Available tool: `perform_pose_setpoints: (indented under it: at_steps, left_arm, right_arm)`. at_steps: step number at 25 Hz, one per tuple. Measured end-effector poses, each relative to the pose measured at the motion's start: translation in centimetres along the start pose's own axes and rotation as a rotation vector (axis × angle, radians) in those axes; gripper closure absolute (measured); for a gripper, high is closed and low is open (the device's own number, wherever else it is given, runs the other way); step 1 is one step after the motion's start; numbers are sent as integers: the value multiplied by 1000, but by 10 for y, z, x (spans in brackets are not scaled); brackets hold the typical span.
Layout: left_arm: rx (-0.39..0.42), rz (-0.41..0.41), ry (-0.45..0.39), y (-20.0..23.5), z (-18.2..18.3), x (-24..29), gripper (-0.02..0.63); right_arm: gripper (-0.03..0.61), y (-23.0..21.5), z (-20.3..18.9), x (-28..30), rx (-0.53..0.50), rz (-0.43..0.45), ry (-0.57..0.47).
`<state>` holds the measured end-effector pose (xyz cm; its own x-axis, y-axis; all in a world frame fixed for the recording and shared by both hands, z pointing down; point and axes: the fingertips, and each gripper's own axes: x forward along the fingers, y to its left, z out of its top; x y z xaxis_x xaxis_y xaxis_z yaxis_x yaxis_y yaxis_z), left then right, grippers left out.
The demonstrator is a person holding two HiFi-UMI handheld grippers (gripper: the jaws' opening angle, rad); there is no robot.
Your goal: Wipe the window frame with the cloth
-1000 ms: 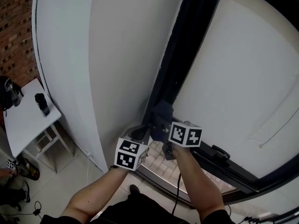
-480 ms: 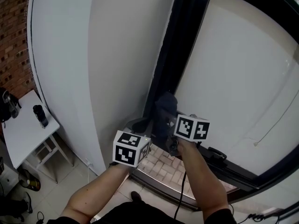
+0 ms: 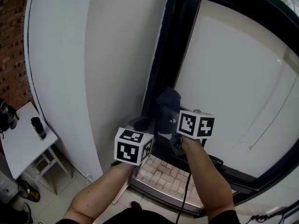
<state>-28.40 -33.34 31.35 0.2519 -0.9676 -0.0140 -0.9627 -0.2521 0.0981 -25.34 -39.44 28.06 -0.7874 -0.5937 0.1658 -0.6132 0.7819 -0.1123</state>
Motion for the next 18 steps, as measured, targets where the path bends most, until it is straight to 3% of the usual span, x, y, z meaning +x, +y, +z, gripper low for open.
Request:
perform_pose_setpoints:
  at_steps: [7, 18]
  left_arm:
    - [-12, 11, -66, 2, 37, 3, 620]
    - [39, 27, -138, -5, 90, 3, 620]
  right_arm:
    - [449, 8, 43, -9, -95, -18, -31]
    - [449, 19, 105, -17, -216, -40, -93]
